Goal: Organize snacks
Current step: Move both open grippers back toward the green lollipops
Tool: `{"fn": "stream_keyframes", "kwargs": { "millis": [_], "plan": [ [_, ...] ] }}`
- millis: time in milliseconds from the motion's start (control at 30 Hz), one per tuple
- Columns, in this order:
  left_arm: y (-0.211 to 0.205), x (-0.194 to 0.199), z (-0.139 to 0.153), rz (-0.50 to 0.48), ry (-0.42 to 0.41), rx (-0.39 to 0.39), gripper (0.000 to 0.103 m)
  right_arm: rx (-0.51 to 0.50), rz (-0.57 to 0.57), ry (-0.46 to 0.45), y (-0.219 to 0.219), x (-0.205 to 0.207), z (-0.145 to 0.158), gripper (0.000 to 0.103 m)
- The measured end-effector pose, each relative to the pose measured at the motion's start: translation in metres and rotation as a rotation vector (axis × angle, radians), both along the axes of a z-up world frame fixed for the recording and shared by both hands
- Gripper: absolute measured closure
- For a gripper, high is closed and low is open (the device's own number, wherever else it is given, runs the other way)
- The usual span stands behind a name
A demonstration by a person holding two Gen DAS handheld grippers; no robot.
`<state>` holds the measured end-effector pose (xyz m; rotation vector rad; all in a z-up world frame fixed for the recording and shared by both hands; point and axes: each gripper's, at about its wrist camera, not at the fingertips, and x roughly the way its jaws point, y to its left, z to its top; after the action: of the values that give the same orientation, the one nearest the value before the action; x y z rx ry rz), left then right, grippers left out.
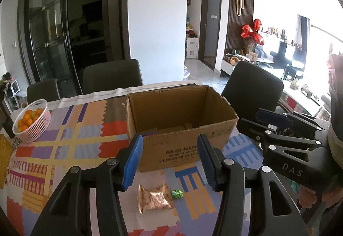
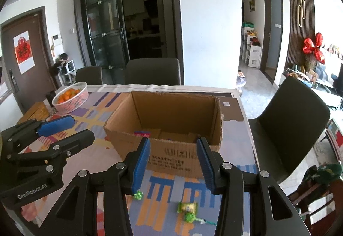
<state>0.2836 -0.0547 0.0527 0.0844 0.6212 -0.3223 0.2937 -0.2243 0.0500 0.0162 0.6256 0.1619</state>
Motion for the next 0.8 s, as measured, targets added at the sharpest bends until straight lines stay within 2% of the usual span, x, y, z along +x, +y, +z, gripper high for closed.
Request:
{"fn": "stream_keyframes", "kwargs": {
  "millis": [133,800],
  "plan": [
    [-0.001,-0.011,-0.005,-0.011,0.011,-0.002,0.050,0.008,0.011,0.008,0.001,-0.012,-0.004,0.053],
    [0.007,-0.047,-0.062,-0.029,0.122,-0.028,0.049,-0.009,-0.014,0.108,0.001,-0.047,-0.053,0.053]
  ]
}}
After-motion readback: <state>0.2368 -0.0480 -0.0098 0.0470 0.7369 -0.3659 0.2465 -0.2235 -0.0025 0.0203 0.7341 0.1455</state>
